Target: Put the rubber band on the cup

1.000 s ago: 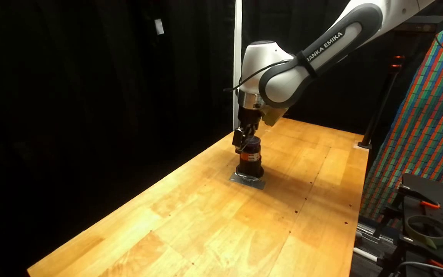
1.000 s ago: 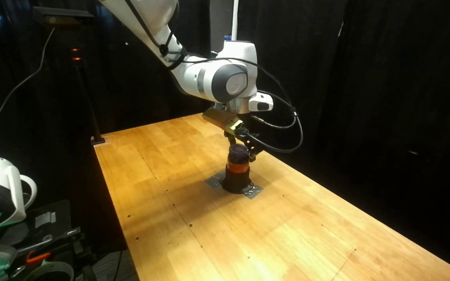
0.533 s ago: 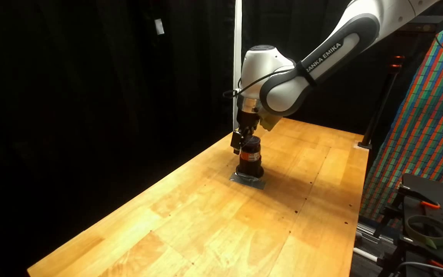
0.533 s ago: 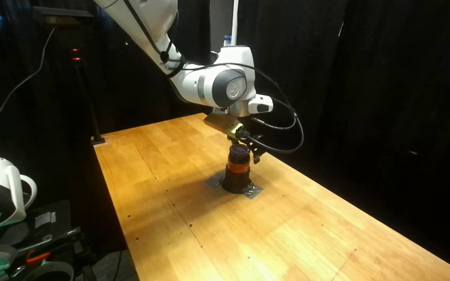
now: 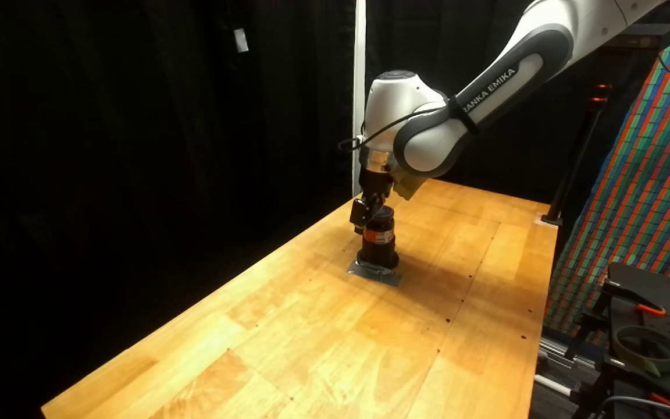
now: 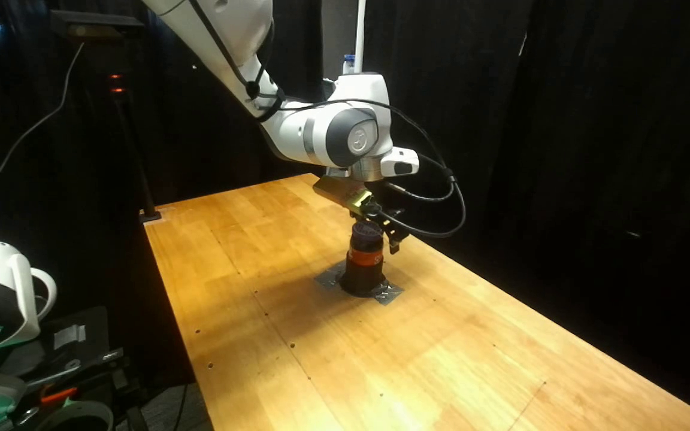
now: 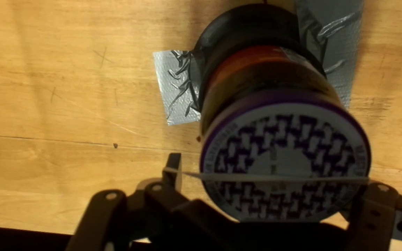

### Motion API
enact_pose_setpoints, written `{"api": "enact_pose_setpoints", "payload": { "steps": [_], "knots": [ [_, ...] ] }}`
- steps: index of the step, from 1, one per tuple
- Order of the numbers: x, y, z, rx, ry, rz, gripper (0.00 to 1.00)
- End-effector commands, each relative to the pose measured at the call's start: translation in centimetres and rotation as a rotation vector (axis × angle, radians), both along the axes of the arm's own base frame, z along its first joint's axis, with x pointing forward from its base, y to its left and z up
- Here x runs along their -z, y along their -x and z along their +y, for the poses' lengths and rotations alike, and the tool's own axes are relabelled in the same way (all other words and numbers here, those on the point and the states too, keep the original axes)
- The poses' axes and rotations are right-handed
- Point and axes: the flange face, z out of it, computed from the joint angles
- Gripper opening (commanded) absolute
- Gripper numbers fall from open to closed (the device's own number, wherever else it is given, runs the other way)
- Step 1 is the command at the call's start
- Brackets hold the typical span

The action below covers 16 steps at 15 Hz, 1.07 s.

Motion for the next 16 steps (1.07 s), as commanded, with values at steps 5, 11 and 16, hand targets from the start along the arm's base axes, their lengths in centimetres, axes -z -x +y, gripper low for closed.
{"api": "enact_pose_setpoints", "payload": {
  "steps": [5, 11, 16],
  "knots": [
    [0.7, -0.2, -0.2, 0.018, 0.031, -0.049, 1.0],
    [-0.4, 2.0, -0.7, 0.032, 0.01, 0.02, 1.0],
    [-1.2, 5.4, -1.6, 0.039, 0.005, 0.06, 1.0]
  ]
}}
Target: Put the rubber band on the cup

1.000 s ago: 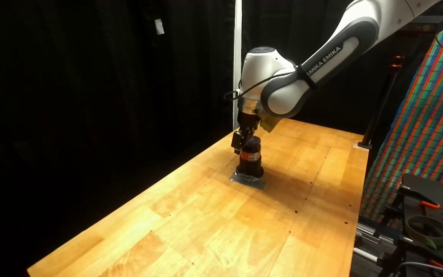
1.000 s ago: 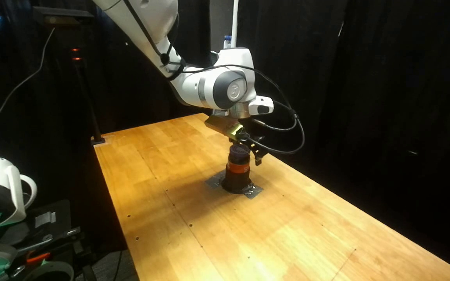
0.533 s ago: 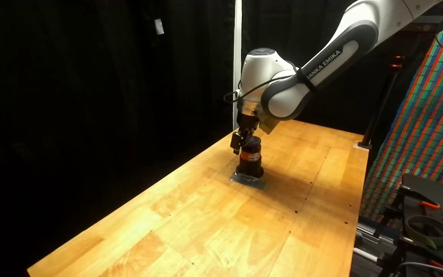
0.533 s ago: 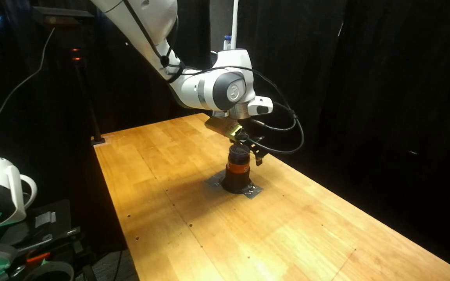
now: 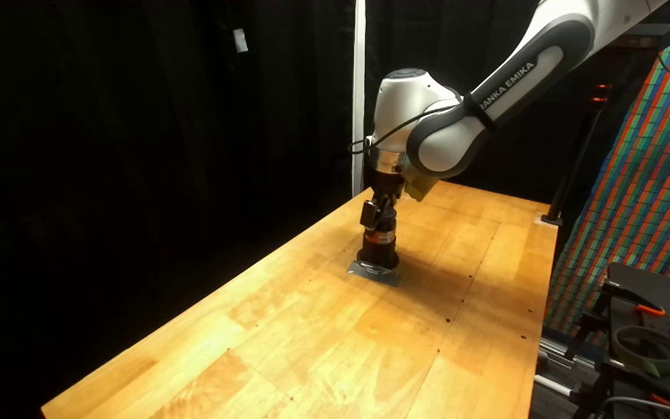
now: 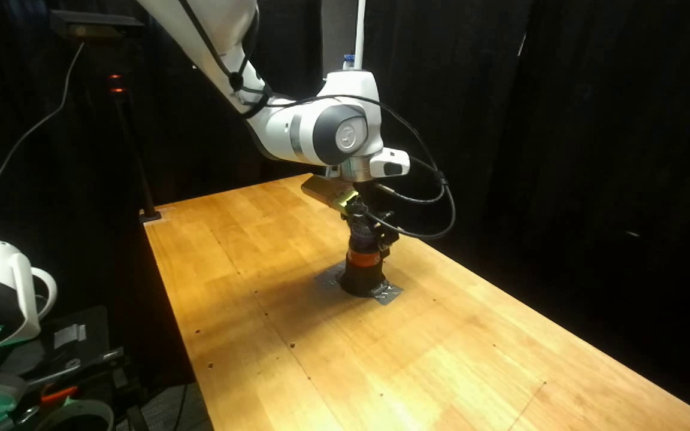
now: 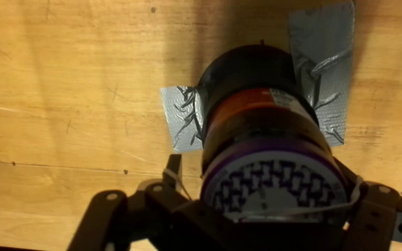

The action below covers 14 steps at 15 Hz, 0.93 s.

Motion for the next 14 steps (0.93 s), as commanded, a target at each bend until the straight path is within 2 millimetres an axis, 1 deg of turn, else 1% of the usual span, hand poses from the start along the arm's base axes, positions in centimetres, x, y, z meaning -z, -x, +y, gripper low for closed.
{"api": "enact_pose_setpoints", "payload": {
  "steps": [1, 5, 10, 11, 12, 14],
  "knots": [
    [-1.0, 3.4, -1.4, 0.01, -0.011, 0.035, 1.0],
    [-1.2, 5.7, -1.9, 0.016, -0.033, 0.053, 1.0],
    [-1.6, 8.4, -3.4, 0.026, -0.057, 0.045, 1.0],
    [-1.7, 8.9, -3.6, 0.023, -0.064, 0.032, 0.75],
    [-1.9, 9.4, -3.8, 0.018, -0.072, 0.018, 0.75],
    [-2.3, 10.6, -4.1, 0.011, -0.095, -0.017, 0.59]
  ]
}}
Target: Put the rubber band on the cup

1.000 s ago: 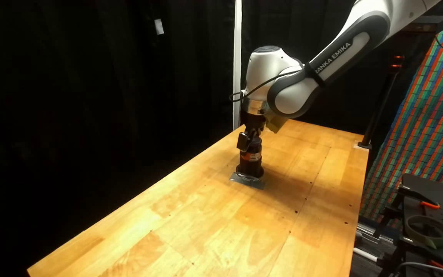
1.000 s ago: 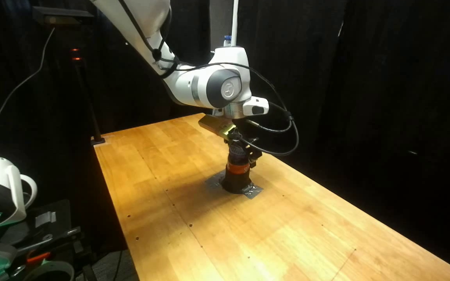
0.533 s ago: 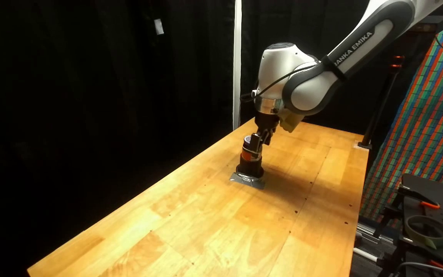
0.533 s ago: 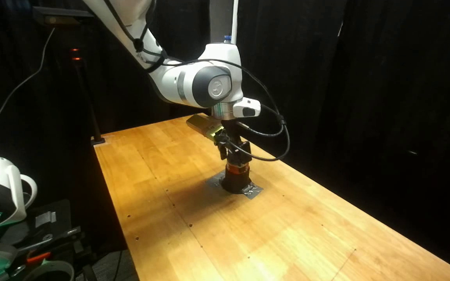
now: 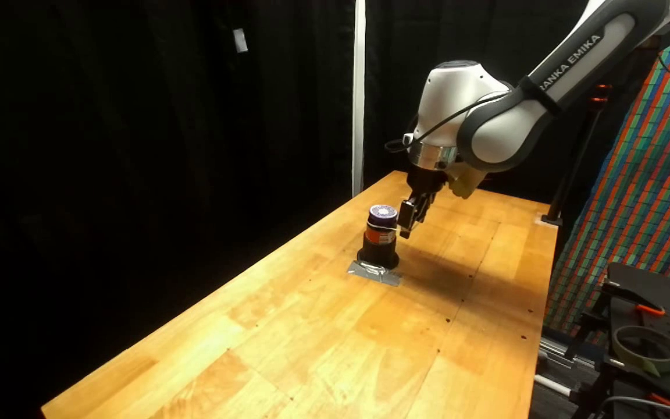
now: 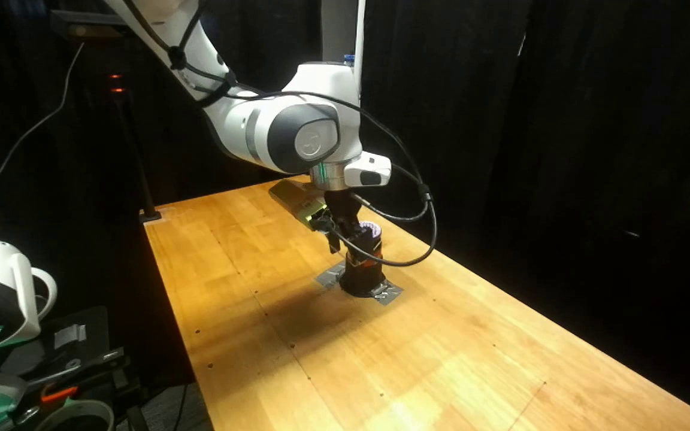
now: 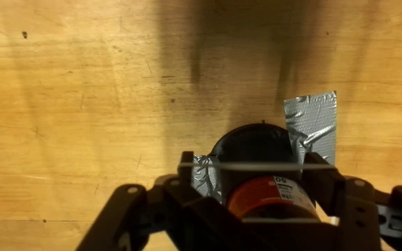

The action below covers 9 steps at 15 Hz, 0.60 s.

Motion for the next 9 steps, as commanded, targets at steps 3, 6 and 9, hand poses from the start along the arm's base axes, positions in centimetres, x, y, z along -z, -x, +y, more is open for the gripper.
{"api": "enact_pose_setpoints", "payload": {
  "steps": [3, 6, 9],
  "knots": [
    [-1.8, 5.4, -1.3, -0.036, -0.072, -0.13, 0.35],
    [-2.5, 8.0, -1.6, -0.066, -0.092, -0.279, 0.13],
    [-2.8, 10.5, -1.7, -0.092, -0.116, -0.437, 0.0]
  ]
}}
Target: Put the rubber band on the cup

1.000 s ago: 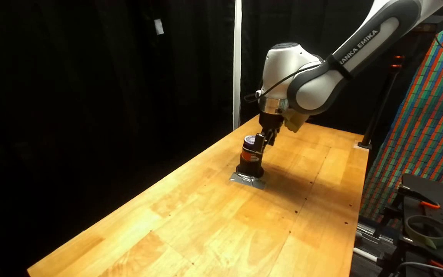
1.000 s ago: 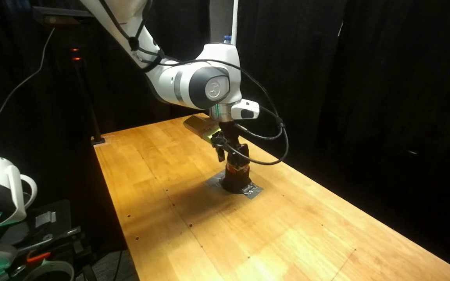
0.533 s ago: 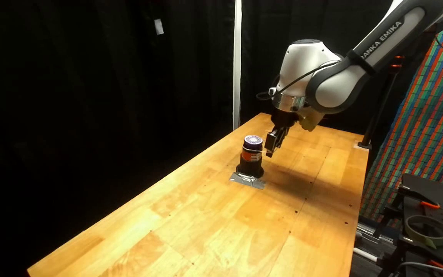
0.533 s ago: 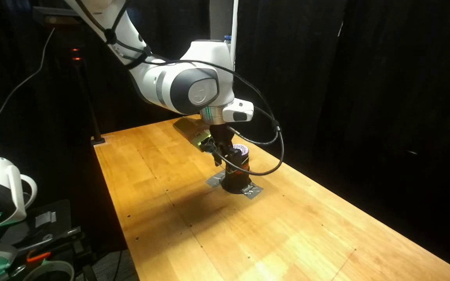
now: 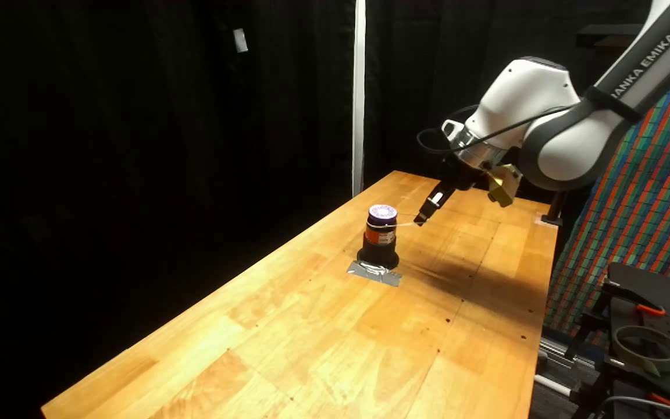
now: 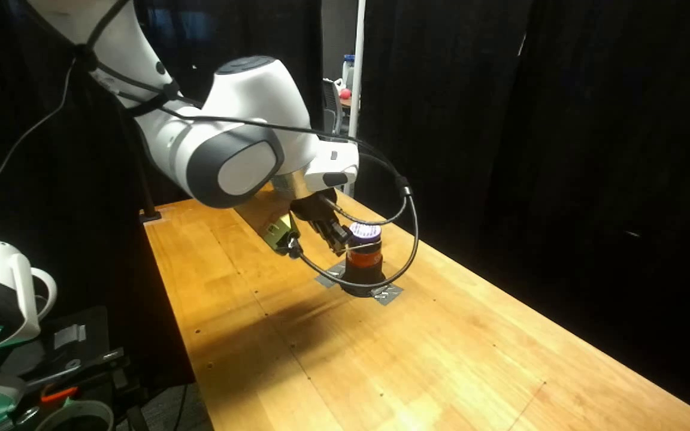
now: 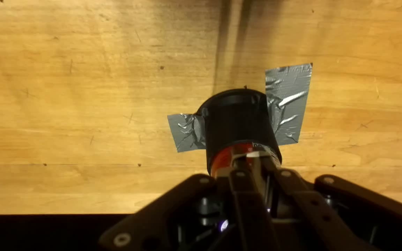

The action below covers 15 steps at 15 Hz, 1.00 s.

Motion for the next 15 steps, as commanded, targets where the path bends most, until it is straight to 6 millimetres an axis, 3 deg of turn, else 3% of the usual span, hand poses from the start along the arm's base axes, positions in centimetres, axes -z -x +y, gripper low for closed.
{"api": "enact_pose_setpoints", "payload": {
  "steps": [1, 7, 12, 13, 14, 15],
  "knots": [
    [-0.9, 4.4, -0.3, -0.026, -0.03, -0.167, 0.0],
    [-0.2, 7.7, -0.1, -0.072, -0.129, -0.332, 0.01],
    [-0.2, 8.9, -1.1, -0.084, -0.167, -0.377, 0.03],
    [-0.1, 8.3, -1.2, -0.086, -0.17, -0.377, 0.04],
    [0.0, 8.3, -1.3, -0.087, -0.169, -0.366, 0.28],
    [0.0, 8.3, -1.3, -0.084, -0.169, -0.334, 0.29]
  ]
}}
